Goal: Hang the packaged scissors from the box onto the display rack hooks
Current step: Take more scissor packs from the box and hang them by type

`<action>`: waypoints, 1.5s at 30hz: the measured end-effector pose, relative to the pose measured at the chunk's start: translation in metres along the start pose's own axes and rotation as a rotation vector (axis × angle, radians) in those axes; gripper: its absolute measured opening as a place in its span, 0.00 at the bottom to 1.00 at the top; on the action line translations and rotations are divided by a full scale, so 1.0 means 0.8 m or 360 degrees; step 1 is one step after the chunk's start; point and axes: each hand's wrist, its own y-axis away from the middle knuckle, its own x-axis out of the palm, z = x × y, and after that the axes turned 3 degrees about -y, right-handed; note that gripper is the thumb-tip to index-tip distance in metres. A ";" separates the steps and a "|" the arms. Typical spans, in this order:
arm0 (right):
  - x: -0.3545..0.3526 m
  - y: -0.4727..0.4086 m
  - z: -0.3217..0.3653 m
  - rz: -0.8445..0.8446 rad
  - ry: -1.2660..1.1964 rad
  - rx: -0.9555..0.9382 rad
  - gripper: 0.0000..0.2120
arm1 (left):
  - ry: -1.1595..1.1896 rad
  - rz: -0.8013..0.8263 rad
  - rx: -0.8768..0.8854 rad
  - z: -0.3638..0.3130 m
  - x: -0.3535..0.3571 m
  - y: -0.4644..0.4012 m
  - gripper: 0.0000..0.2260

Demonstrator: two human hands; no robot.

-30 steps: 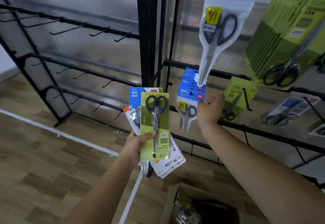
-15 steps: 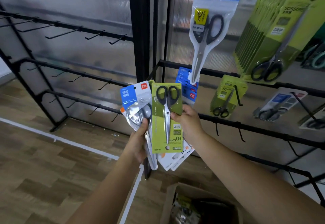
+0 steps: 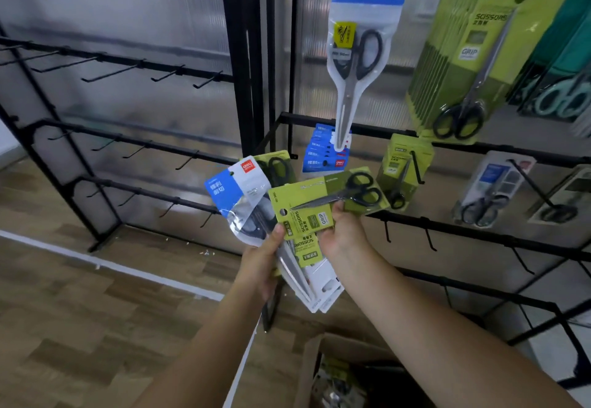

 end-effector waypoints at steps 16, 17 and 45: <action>-0.091 0.003 0.123 0.0146 0.0826 -0.0403 0.20 | -0.0131 -0.0043 0.0127 -0.008 0.004 -0.030 0.07; -0.094 0.003 0.129 0.0119 0.1045 -0.0437 0.18 | -0.0158 -0.0044 0.0138 -0.008 0.003 -0.031 0.08; -0.237 0.020 0.118 -0.0354 0.0039 -0.0433 0.23 | -0.0178 0.0157 -0.0025 0.029 0.046 -0.036 0.11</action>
